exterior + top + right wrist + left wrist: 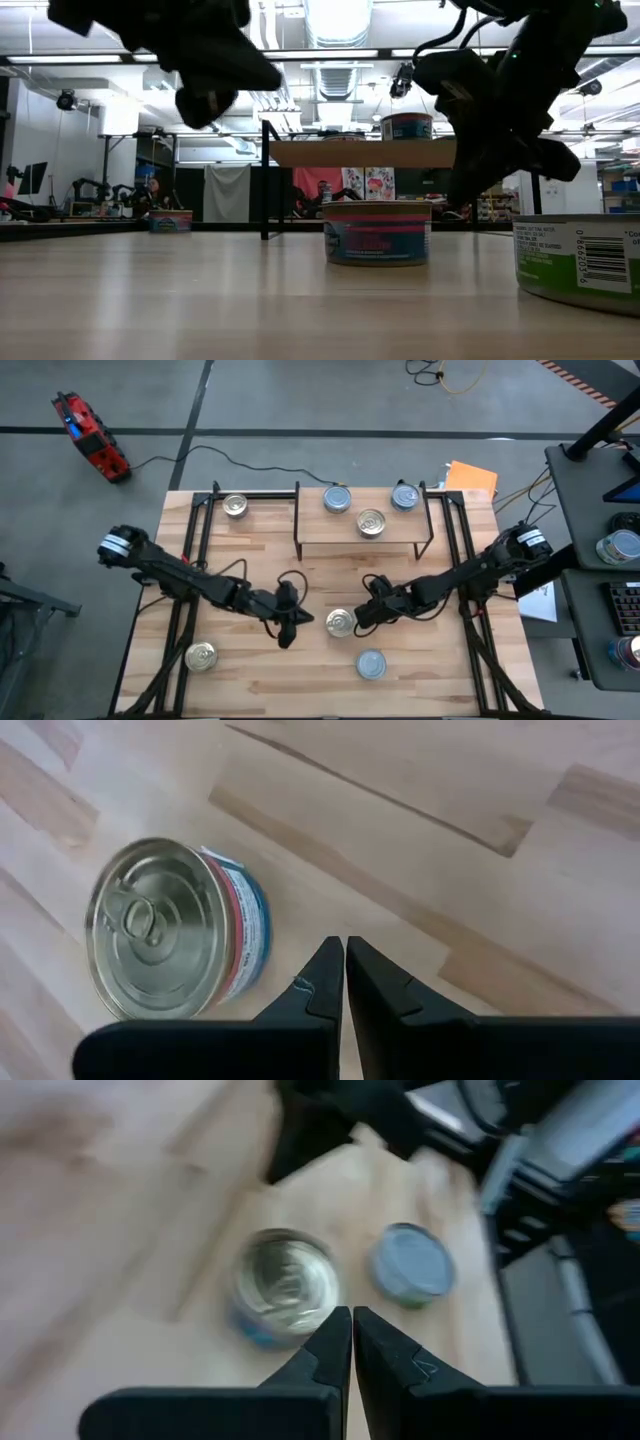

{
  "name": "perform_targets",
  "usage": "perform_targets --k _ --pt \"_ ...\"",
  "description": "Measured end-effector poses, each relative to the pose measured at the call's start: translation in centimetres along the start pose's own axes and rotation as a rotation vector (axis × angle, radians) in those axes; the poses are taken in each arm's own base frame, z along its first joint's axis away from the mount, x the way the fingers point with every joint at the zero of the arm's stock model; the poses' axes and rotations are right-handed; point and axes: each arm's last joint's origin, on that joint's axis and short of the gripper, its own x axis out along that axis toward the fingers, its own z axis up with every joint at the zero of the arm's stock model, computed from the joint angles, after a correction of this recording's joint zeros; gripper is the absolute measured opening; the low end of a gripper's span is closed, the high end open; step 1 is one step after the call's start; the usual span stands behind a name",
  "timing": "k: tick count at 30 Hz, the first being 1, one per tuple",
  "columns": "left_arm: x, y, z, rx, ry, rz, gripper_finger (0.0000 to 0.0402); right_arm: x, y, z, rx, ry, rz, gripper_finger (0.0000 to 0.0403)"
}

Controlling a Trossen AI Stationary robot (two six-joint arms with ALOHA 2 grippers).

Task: Stack canned seafood by type on shelf
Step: Stack the blue-pink tuna can on top of the other blue-pink tuna can

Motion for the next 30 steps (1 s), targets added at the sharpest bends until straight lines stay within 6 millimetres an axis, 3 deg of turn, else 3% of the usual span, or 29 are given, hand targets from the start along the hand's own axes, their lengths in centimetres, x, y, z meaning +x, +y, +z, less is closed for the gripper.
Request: perform_targets --k 6,14,25,30 --pt "3.6 0.0 -1.5 0.045 -0.059 -0.060 0.0000 -0.3 0.2 0.1 0.009 -0.003 0.005 0.0009" --pt "7.3 0.2 -3.0 0.151 -0.001 -0.017 0.0000 -0.2 0.4 0.0 0.102 0.045 0.033 0.0009" --pt "8.6 0.9 -3.3 0.174 0.017 0.019 0.0000 -0.3 1.2 0.1 0.253 0.071 0.115 0.0012" --pt "8.4 1.4 -2.5 0.285 0.016 0.009 0.0000 -0.3 1.2 0.1 0.254 0.072 0.112 0.0032"
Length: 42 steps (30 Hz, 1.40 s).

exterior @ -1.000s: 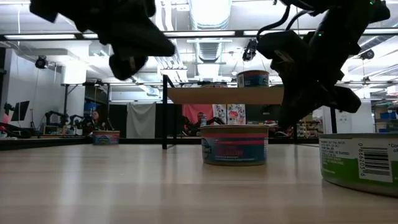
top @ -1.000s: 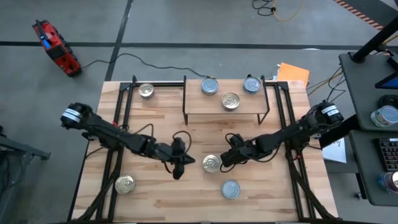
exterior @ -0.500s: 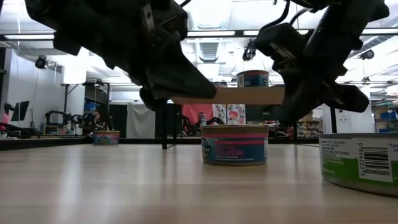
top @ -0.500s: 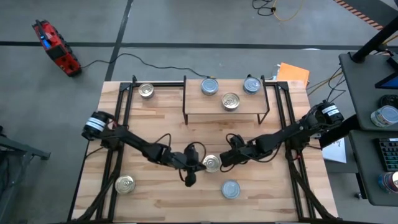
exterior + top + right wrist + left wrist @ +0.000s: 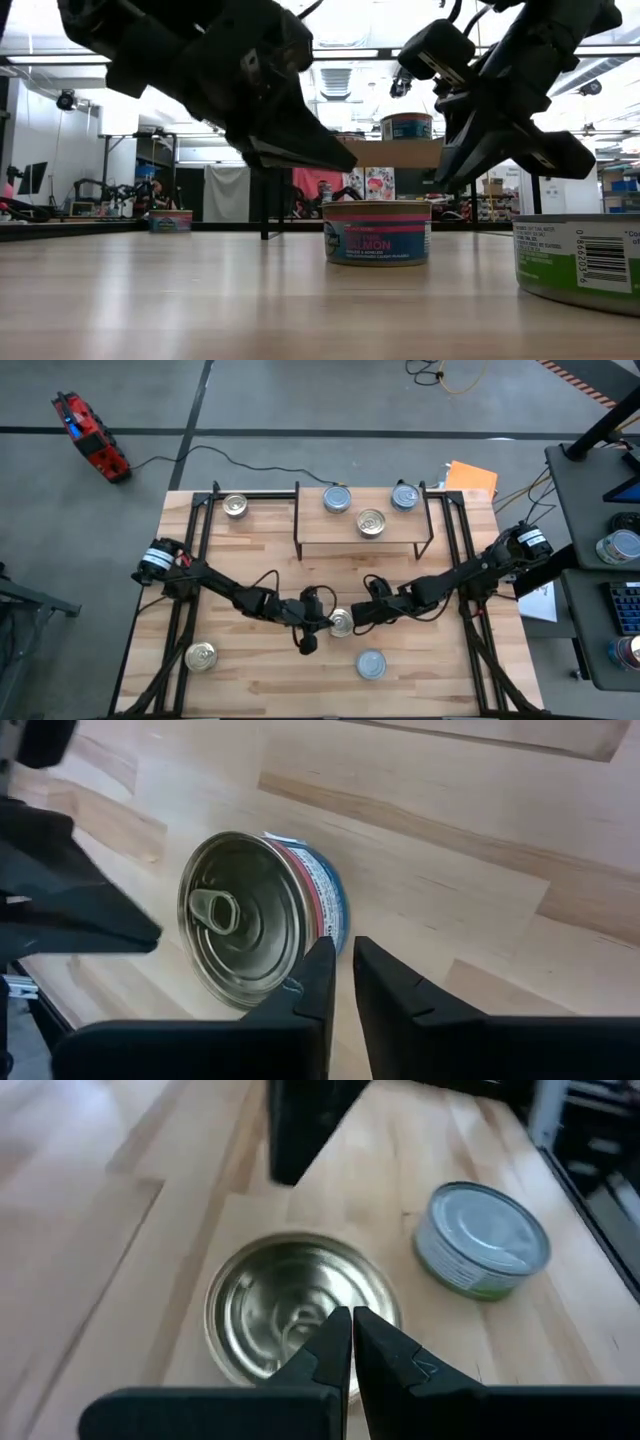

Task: Stack canned seafood by type on shelf
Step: Stack the blue-pink tuna can on top of the other blue-pink tuna can

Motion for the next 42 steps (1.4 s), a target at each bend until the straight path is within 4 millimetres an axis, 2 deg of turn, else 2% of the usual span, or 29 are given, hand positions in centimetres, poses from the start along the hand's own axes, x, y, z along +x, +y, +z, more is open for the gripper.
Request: perform_targets --k 4,8,25,32,38,42 --pt "0.0 0.1 0.1 0.131 0.031 -0.046 0.0000 0.0 0.0 0.0 -0.003 0.000 -0.001 0.0054" --pt "0.1 0.4 -0.7 0.164 0.101 -0.023 0.0000 0.0 0.0 0.0 -0.004 0.000 -0.001 0.0079" --pt "0.0 0.7 -1.1 0.106 0.132 0.019 0.0000 0.1 0.4 0.1 -0.114 -0.033 0.043 0.0213" --pt "0.1 0.7 -1.2 0.074 0.138 0.024 0.0000 0.3 -0.1 0.1 -0.193 -0.041 0.037 0.0249" --pt "0.1 0.7 -1.3 0.052 0.142 0.027 0.0000 0.7 -0.2 0.0 -0.221 -0.054 0.125 0.0273" --pt "0.3 0.8 -1.6 0.028 0.148 0.036 0.0000 1.2 -0.6 -0.1 -0.225 -0.066 0.103 0.0283"
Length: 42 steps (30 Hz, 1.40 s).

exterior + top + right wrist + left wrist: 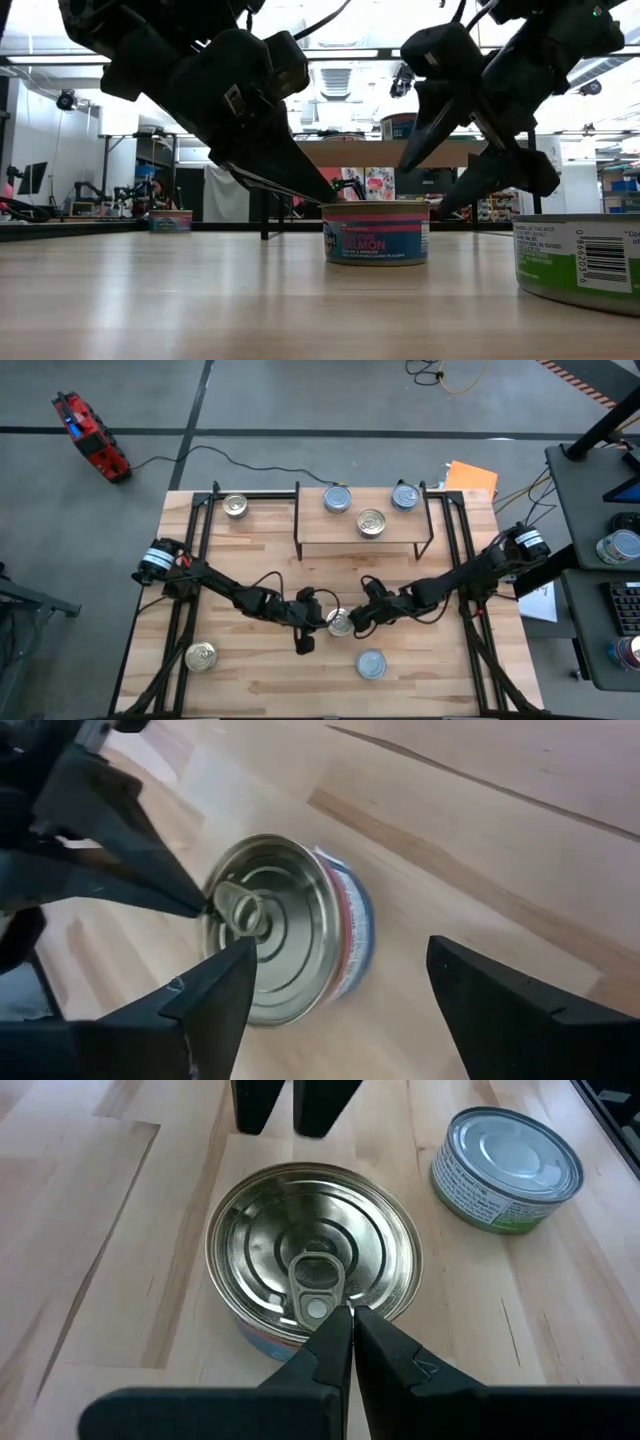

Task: Stack canned seafood by type on shelf
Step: Stack the blue-pink tuna can on top of the other blue-pink tuna can

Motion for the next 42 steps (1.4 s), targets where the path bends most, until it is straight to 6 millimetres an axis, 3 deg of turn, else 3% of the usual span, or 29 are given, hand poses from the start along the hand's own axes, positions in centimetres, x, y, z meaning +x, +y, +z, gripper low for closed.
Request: perform_targets --k 16,26,31,33,42 --pt "0.2 0.0 -0.6 -0.028 0.014 0.011 0.0000 3.3 -0.5 -1.2 0.023 0.065 0.025 0.0313" --pt "0.1 0.0 -0.9 -0.040 0.026 0.011 0.0000 3.1 -0.1 -1.1 0.023 0.061 0.067 0.0323" --pt "0.3 0.4 -2.1 -0.030 0.101 0.037 0.0000 3.1 0.0 -1.1 0.021 0.060 0.076 0.0318" --pt "0.3 0.2 -1.5 -0.035 0.071 0.022 0.0000 3.1 0.1 -1.1 0.011 0.058 0.083 0.0320" --pt "0.2 -0.1 -1.7 -0.052 0.082 0.018 0.0000 2.6 0.4 -0.8 -0.113 0.046 0.101 0.0327"
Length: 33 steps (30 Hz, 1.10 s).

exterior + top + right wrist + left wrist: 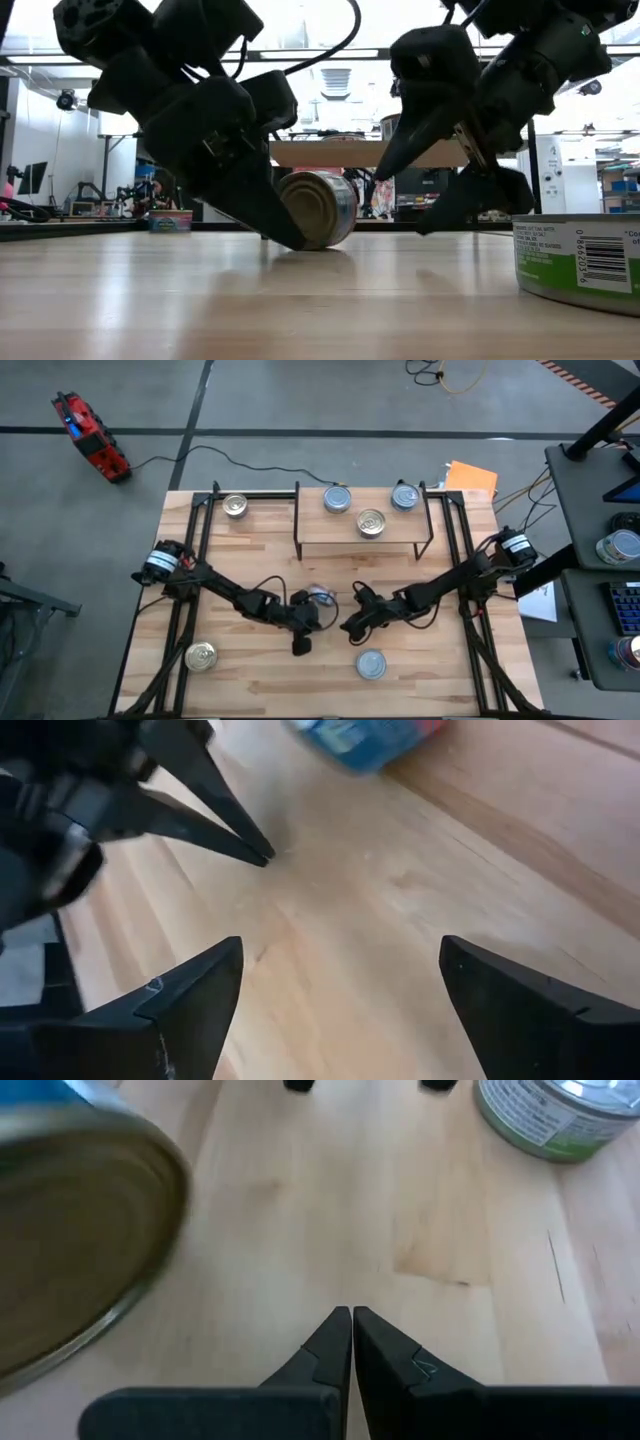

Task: Stack canned seafood by type on shelf
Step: Stack the blue-pink tuna can on top of the other blue-pink tuna can

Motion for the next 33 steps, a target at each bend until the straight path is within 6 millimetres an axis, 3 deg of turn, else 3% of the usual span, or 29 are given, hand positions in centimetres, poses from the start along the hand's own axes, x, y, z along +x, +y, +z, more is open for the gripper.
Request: perform_targets --k 7,15,20,26,33 --pt "-0.4 -0.7 0.0 -0.019 0.026 -0.077 0.0000 -1.4 0.5 1.2 -0.044 -0.055 0.010 0.0304" --pt "-3.0 -1.6 1.0 -0.024 0.041 -0.104 0.0000 -2.3 3.9 4.1 -0.535 -0.068 -0.138 0.0282" --pt "-5.1 -1.5 1.9 -0.025 0.027 -0.073 0.0000 -3.1 5.2 6.9 -0.688 -0.075 -0.293 0.0289" --pt "-7.1 -1.6 2.7 -0.024 -0.005 -0.054 0.0000 -2.1 4.7 9.3 -0.692 0.001 -0.234 0.0315" --pt "-8.3 -1.6 3.1 -0.025 -0.019 -0.057 0.0000 -0.5 4.1 9.8 -0.742 0.036 -0.233 0.0336"
